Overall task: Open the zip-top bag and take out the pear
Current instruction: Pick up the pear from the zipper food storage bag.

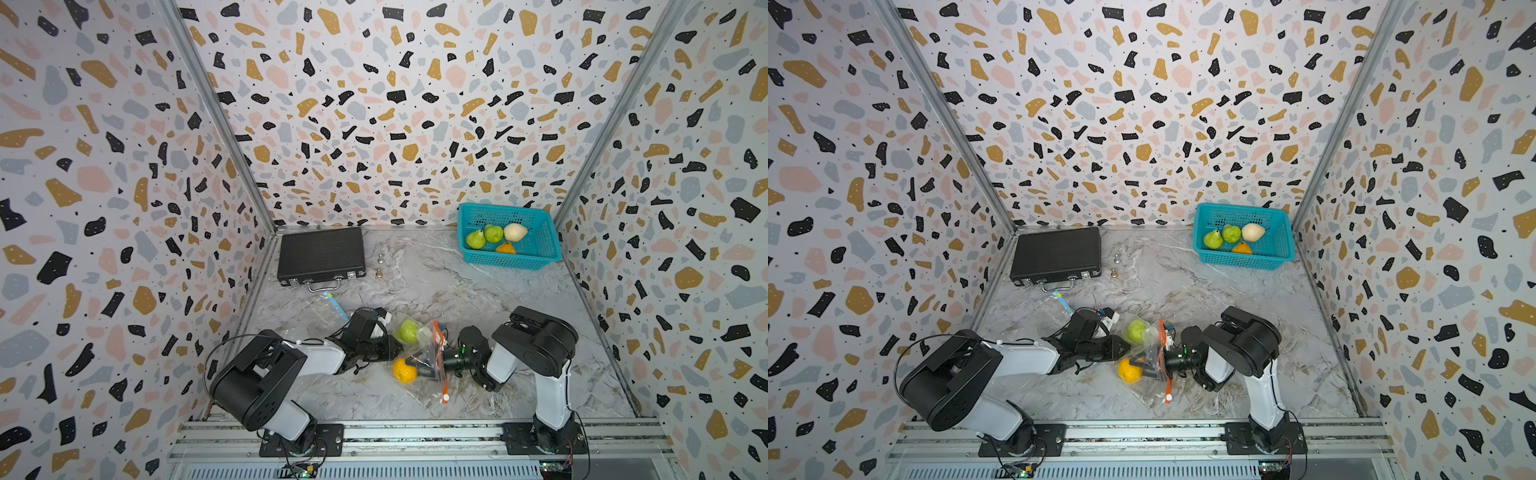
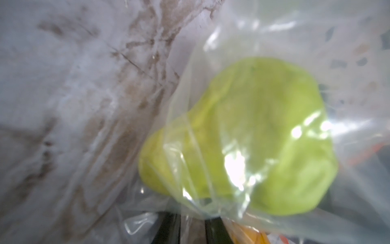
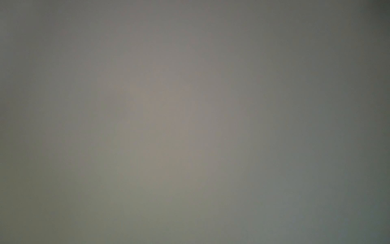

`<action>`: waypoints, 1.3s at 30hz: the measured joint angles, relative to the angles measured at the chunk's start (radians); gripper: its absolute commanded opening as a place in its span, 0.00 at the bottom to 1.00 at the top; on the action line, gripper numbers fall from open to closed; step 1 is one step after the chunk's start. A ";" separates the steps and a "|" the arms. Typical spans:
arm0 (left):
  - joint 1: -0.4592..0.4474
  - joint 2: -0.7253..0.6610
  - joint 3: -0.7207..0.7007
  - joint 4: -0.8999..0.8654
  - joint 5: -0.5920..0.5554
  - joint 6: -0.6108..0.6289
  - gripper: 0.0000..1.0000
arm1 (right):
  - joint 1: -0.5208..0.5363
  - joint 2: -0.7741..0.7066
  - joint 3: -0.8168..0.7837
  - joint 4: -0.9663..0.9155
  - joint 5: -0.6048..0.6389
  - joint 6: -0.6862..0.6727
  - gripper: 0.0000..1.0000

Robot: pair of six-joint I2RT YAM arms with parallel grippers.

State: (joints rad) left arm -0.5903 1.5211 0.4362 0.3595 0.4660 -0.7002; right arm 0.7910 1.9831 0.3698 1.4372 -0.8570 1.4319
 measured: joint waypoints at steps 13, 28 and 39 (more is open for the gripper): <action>0.002 0.002 -0.008 0.014 -0.004 0.005 0.22 | -0.066 -0.089 -0.057 -0.031 -0.039 0.022 0.33; 0.035 0.077 -0.019 0.163 0.008 0.026 0.21 | -0.239 -0.745 0.008 -1.067 0.014 -0.340 0.36; 0.067 0.071 -0.040 0.189 0.015 0.040 0.20 | -0.464 -0.992 0.091 -1.798 0.037 -0.668 0.35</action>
State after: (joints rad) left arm -0.5232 1.5925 0.3965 0.5488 0.4808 -0.6598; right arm 0.3267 0.9913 0.4610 -0.3611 -0.8196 0.7639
